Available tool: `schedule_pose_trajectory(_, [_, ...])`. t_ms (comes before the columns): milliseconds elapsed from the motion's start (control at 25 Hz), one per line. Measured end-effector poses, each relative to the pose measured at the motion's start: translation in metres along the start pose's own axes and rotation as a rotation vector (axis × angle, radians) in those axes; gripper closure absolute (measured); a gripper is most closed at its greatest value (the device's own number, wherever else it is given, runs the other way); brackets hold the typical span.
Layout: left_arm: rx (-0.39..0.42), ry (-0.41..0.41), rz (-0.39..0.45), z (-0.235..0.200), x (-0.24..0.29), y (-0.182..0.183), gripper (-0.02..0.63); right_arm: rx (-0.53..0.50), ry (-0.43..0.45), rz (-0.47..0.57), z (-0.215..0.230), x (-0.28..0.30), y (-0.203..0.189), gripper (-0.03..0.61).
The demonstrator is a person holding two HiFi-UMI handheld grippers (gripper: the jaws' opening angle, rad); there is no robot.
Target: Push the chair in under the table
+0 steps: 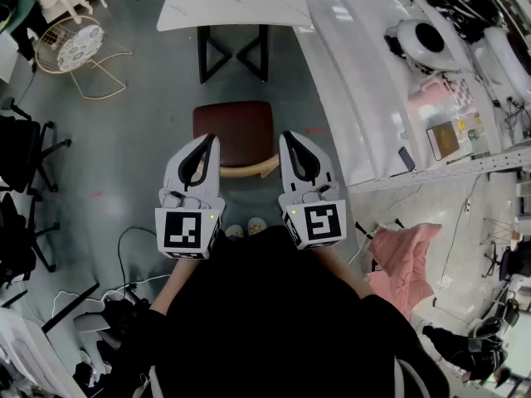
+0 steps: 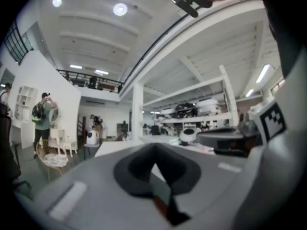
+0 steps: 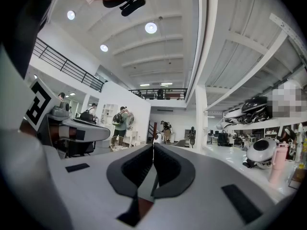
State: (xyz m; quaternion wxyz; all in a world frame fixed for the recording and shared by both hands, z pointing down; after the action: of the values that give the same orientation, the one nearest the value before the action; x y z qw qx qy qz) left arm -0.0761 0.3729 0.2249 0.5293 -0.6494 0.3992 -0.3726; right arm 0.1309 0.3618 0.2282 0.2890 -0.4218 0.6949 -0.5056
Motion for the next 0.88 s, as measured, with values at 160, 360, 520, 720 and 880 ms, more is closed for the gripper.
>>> schedule_pose_trajectory(160, [0.001,0.001,-0.006,-0.005,-0.004,-0.001,0.607,0.012,-0.003,0.018,-0.006,0.002,0.003,0.557])
schedule_pose_trajectory(360, [-0.006,-0.022,-0.011,-0.014,-0.008,-0.006,0.607,0.023,-0.016,0.018,-0.013,0.001,0.000,0.555])
schedule_pose_trajectory(520, [-0.015,-0.040,-0.021,-0.022,-0.011,-0.014,0.607,0.031,-0.021,-0.013,-0.018,-0.001,-0.008,0.555])
schedule_pose_trajectory(720, [-0.027,-0.049,-0.032,-0.031,0.001,-0.023,0.607,0.034,-0.011,-0.026,-0.014,0.011,-0.019,0.555])
schedule_pose_trajectory(880, [-0.025,-0.047,-0.039,-0.039,0.020,-0.027,0.607,0.011,0.012,-0.020,-0.004,0.032,-0.025,0.555])
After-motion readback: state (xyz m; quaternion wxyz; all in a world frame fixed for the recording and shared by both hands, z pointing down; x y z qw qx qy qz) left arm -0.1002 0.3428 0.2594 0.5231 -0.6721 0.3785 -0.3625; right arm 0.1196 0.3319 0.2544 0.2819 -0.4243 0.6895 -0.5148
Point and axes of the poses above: the fingertips, and each gripper's own axes: x forward along the fingers, z to its right, y out of its top, the point moved 10 cm from there along -x, backward along the fingers, and after that the axes turned 12 degrees about -x, right-handed, at the moved point
